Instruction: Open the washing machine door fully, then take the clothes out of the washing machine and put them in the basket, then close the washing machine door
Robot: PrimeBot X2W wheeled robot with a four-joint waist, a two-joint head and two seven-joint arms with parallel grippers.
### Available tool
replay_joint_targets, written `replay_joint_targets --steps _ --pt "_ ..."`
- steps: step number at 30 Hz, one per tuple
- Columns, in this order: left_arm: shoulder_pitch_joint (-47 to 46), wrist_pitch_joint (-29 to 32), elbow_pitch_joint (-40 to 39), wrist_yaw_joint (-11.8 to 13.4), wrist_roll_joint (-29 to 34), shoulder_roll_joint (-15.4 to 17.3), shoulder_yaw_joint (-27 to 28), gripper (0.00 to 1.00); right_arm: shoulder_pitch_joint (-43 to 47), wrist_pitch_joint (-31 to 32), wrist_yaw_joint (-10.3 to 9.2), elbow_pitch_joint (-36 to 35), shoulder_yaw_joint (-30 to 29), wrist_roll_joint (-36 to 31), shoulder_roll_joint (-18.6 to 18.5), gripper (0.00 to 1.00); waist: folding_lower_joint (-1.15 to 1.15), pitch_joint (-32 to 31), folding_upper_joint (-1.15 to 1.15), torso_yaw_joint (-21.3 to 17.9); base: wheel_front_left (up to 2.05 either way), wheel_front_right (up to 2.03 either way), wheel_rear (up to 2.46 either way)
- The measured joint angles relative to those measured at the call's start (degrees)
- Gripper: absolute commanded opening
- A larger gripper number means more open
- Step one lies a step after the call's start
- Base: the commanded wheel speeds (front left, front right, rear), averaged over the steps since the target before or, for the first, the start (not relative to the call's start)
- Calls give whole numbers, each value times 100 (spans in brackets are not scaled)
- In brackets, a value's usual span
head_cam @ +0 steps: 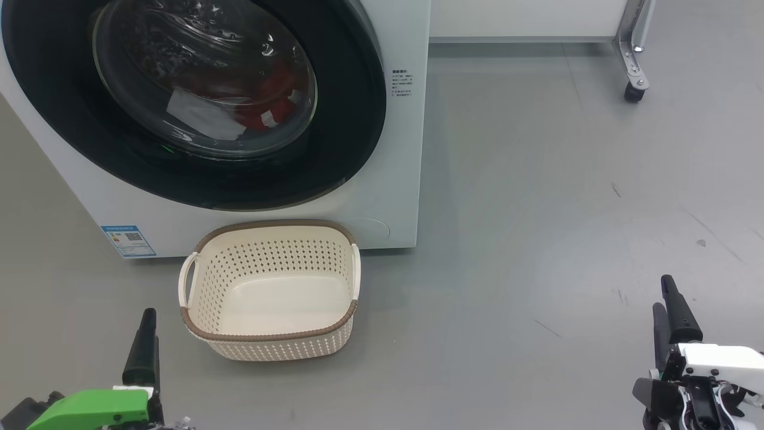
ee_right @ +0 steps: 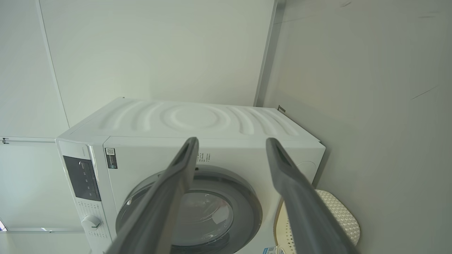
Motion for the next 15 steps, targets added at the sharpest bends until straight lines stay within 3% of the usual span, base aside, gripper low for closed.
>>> replay_joint_targets --steps 15 --pt "-26 -250 -383 0 409 35 -67 100 -2 -255 0 -409 -21 -543 -5 100 0 7 0 35 0 0 0"
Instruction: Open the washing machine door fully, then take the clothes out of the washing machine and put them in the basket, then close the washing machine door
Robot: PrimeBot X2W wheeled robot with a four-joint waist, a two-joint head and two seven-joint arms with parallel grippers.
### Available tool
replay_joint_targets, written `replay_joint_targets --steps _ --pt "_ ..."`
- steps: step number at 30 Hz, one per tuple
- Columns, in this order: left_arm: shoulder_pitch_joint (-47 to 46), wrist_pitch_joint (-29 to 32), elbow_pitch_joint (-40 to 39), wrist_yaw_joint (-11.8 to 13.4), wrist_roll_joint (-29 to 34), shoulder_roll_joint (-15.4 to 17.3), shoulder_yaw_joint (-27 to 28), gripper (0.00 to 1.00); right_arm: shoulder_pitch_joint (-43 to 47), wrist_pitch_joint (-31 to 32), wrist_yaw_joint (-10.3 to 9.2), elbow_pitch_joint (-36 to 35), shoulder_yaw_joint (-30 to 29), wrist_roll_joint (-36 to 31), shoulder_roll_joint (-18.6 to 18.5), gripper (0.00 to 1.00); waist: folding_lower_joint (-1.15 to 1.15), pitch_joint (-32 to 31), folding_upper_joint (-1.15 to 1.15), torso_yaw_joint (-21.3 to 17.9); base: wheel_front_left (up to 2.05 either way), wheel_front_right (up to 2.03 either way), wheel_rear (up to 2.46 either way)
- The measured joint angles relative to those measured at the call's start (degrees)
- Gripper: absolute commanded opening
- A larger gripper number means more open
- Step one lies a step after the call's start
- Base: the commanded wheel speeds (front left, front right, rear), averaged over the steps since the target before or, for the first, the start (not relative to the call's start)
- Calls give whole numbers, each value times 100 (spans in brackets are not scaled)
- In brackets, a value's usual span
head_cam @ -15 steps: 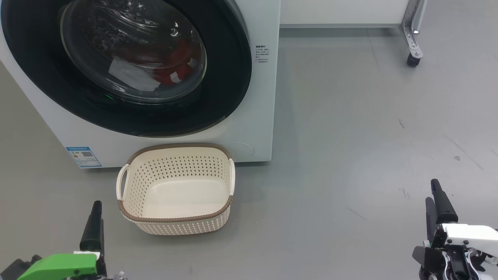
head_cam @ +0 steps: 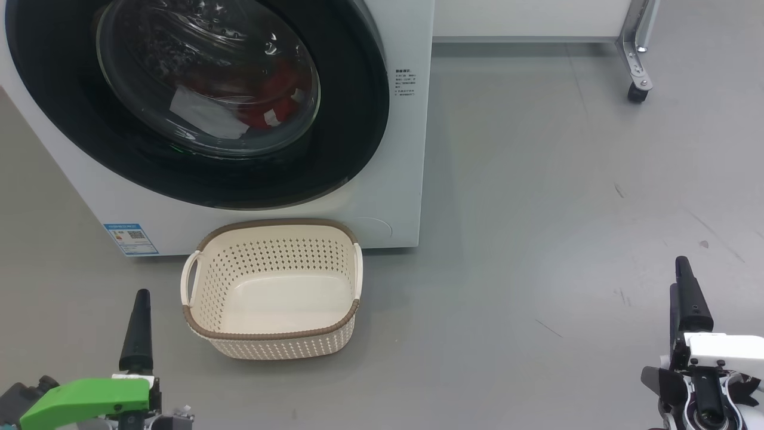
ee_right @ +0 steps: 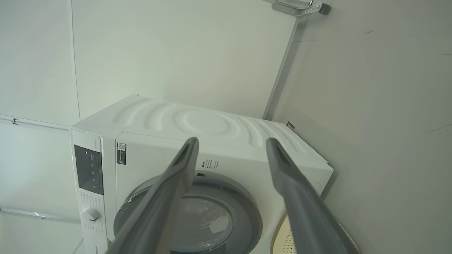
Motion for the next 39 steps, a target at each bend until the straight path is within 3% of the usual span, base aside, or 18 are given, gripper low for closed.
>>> replay_joint_targets --steps 14,25,39 --pt "-91 -249 -468 0 800 29 58 100 -14 -255 1 -305 -211 -345 -2 100 0 -4 0 45 0 0 0" --pt "-117 -452 -649 -1 1601 30 65 100 -14 -458 -9 -576 -152 -1319 -3 100 0 0 0 74 0 0 0" --pt "-114 -705 -875 -2 3267 168 -179 100 -14 -711 -264 -869 -82 -2368 -8 100 0 49 0 102 0 0 0"
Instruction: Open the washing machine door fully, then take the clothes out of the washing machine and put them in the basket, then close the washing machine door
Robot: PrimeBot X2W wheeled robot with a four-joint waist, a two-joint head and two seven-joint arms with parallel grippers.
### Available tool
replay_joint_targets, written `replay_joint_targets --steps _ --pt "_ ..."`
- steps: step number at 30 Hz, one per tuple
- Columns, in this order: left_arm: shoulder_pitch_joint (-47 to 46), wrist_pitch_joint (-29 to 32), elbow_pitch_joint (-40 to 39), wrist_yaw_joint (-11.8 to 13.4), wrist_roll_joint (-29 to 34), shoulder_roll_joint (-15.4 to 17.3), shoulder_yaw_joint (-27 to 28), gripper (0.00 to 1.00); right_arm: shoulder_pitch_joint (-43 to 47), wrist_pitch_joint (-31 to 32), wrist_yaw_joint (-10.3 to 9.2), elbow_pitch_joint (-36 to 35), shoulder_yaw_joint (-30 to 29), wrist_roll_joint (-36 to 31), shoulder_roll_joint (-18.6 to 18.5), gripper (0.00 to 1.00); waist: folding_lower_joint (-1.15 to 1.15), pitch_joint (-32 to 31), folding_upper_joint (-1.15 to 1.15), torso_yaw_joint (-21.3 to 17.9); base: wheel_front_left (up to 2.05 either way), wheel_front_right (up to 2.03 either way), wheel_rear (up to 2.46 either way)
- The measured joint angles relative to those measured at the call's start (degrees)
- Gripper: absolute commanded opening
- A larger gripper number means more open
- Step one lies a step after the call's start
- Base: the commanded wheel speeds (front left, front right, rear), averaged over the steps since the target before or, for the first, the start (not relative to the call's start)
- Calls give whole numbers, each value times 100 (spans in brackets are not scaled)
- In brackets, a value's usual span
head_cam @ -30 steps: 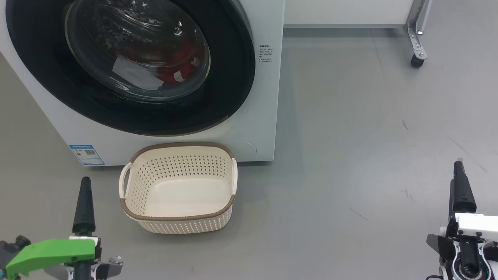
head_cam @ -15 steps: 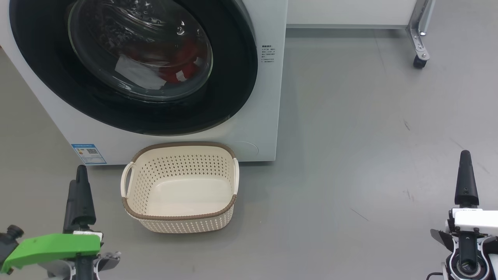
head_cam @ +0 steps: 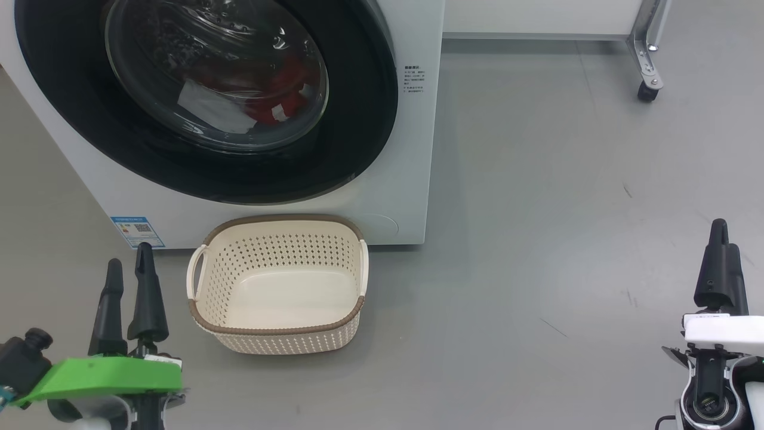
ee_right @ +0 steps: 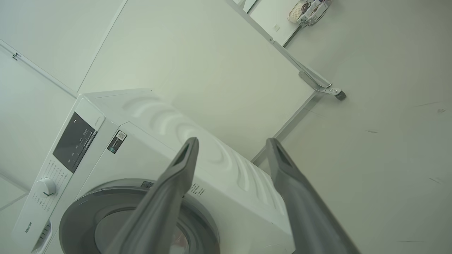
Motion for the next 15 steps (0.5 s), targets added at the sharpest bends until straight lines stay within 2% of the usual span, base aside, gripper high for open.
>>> replay_joint_targets --steps 8,15 --pt "0 -129 -12 -5 980 21 -149 100 2 -153 -148 -88 171 -920 -3 100 0 14 0 29 0 0 0" --pt "0 -250 -38 -8 1917 36 -246 100 2 -265 -356 -151 300 -1733 -7 100 0 25 0 52 0 0 0"
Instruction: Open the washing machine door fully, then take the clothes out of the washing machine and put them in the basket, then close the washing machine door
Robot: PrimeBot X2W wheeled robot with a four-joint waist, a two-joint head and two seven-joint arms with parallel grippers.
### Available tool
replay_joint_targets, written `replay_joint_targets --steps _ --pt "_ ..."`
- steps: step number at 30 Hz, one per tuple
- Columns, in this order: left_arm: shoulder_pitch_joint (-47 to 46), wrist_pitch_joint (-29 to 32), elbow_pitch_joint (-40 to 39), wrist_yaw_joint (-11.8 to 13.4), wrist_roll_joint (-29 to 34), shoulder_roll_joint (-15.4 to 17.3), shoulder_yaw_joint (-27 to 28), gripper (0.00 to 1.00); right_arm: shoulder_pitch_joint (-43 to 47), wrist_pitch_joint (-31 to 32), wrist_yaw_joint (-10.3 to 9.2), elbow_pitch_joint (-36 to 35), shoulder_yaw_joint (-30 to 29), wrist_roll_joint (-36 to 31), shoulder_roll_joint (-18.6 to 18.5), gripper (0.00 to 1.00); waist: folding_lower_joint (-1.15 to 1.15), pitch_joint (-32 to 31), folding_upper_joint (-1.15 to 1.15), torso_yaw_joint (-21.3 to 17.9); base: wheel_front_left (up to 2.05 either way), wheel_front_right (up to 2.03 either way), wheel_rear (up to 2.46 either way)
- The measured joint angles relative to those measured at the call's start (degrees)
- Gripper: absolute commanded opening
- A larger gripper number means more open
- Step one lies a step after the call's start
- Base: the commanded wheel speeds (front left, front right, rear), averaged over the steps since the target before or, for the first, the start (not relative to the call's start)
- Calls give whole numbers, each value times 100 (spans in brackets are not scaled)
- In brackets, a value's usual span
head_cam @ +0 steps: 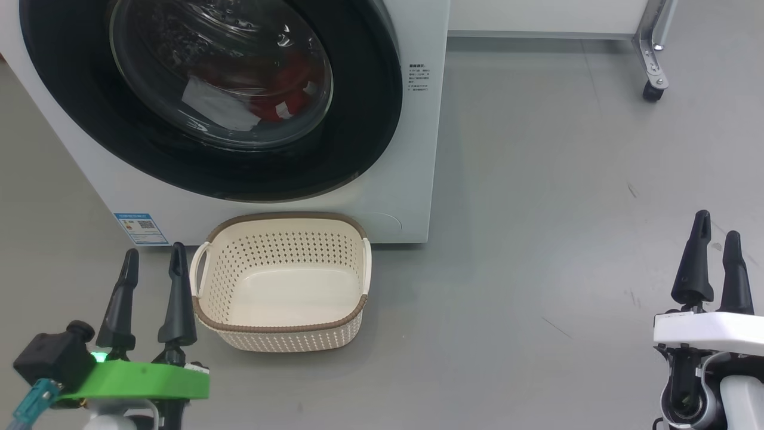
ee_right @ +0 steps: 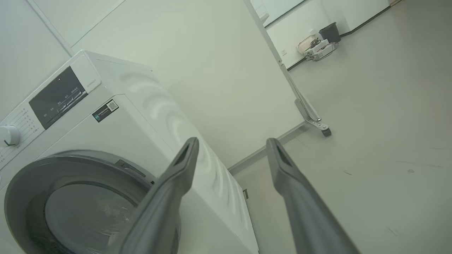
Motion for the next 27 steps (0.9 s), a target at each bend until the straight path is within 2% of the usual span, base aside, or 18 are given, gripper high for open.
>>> replay_joint_targets --steps 7,11,27 --pt "2 -103 104 -23 902 27 -186 100 4 -132 -204 2 189 -999 -4 100 0 -3 0 15 0 0 0" --pt "8 -119 266 -24 1076 25 -219 100 20 -138 -327 93 260 -1211 -13 100 0 -8 0 10 0 0 0" --pt "37 -118 787 -24 1792 7 -287 100 46 -138 -495 621 683 -1902 -18 100 0 1 0 -22 0 0 0"
